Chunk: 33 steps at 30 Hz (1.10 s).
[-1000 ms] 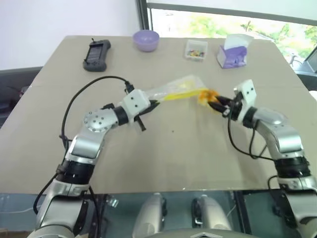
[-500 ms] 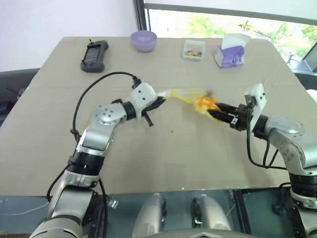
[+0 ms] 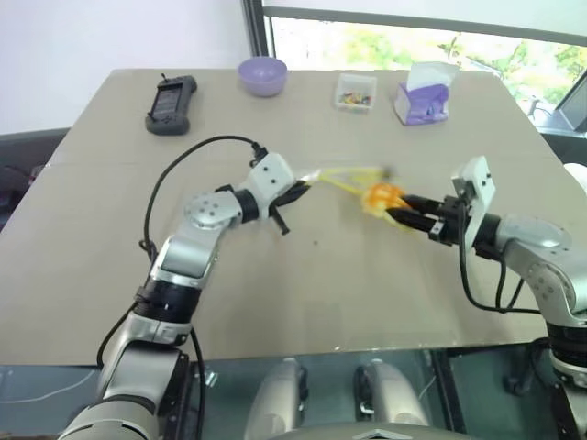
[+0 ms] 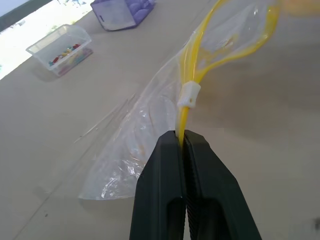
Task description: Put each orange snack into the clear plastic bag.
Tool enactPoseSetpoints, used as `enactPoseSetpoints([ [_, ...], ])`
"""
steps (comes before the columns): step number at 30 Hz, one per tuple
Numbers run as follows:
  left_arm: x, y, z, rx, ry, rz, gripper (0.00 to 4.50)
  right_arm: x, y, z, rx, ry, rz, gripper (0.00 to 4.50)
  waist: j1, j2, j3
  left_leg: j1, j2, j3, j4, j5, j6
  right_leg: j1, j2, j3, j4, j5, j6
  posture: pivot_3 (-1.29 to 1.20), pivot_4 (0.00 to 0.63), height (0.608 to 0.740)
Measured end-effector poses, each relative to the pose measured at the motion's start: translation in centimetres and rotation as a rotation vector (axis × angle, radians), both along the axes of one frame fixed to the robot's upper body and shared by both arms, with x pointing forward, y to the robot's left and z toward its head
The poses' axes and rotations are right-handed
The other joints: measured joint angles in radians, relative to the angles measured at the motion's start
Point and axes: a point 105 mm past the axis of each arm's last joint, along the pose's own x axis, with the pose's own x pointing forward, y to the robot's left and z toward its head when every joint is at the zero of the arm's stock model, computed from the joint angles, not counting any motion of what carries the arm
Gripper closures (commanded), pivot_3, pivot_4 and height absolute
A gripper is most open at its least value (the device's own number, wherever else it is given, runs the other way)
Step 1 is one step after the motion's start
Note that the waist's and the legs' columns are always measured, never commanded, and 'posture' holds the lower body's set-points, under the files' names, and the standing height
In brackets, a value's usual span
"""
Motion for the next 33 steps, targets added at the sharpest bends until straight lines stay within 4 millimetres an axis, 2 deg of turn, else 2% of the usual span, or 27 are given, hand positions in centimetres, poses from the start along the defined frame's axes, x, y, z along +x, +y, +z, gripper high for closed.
enactPoseSetpoints([
  [3, -0.6, -0.5, 0.1, 0.003, -0.01, -0.028, 4.5, 0.9, 1.2, -0.5, 0.003, -0.002, -0.004, 3.31, 0.001, 0.0, 0.0, -0.001, -0.001, 0.001, 0.0, 0.0, 0.0, 0.0, -0.001, 0.0, -0.001, 0.0, 0.0, 0.0, 0.15, 0.74],
  [6, -1.2, -1.0, 0.2, -0.006, -0.018, -0.055, 4.5, 1.6, 1.3, -1.6, -0.031, 0.01, -0.023, 3.31, 0.01, 0.0, 0.0, -0.001, -0.001, 0.001, 0.0, 0.0, 0.0, 0.0, -0.002, 0.0, -0.002, 0.0, 0.0, 0.0, 0.15, 0.74],
  [12, -1.9, -1.4, 0.1, -0.015, -0.017, -0.082, 4.5, 2.3, 1.7, -2.2, -0.08, 0.006, -0.022, 3.31, 0.015, 0.0, 0.0, -0.001, -0.001, 0.001, 0.0, 0.0, 0.0, 0.0, -0.002, 0.0, -0.001, 0.0, 0.0, 0.0, 0.15, 0.74],
  [20, -2.4, -1.5, -0.3, -0.009, -0.005, -0.111, 4.5, 2.4, 2.3, -1.6, -0.011, 0.017, -0.012, 3.31, 0.012, 0.0, 0.0, -0.001, -0.001, 0.001, 0.0, 0.0, 0.0, 0.0, -0.001, 0.0, -0.001, 0.0, 0.0, 0.0, 0.15, 0.74],
  [24, -3.3, -1.6, -0.8, -0.005, 0.019, -0.162, 4.5, 3.9, 1.5, -0.3, 0.092, 0.036, -0.091, 3.31, 0.015, 0.0, 0.0, -0.001, -0.001, 0.001, 0.0, 0.0, 0.0, 0.0, -0.002, 0.0, -0.001, 0.0, 0.0, 0.0, 0.15, 0.74],
  [28, -3.5, -1.3, -0.9, 0.014, 0.026, -0.175, 4.5, 4.6, 0.9, -0.2, 0.163, 0.079, -0.141, 3.31, 0.016, 0.0, 0.0, -0.001, -0.001, 0.001, 0.0, 0.0, 0.0, 0.0, -0.002, 0.0, -0.001, 0.0, 0.0, 0.0, 0.15, 0.74],
  [31, -3.6, -1.3, -0.8, 0.015, 0.015, -0.187, 4.5, 4.6, 0.9, -0.3, 0.15, 0.078, -0.145, 3.31, 0.014, 0.0, 0.0, -0.001, -0.001, 0.001, 0.0, 0.0, 0.0, 0.0, -0.002, 0.0, -0.001, 0.0, 0.0, 0.0, 0.15, 0.74],
  [33, -3.6, -1.3, -0.8, 0.013, 0.013, -0.197, 4.5, 4.5, 1.1, -1.0, 0.07, 0.047, -0.143, 3.31, 0.014, 0.0, 0.0, -0.001, -0.001, 0.001, 0.0, 0.0, 0.0, 0.0, -0.001, 0.0, -0.001, 0.0, 0.0, 0.0, 0.15, 0.74],
])
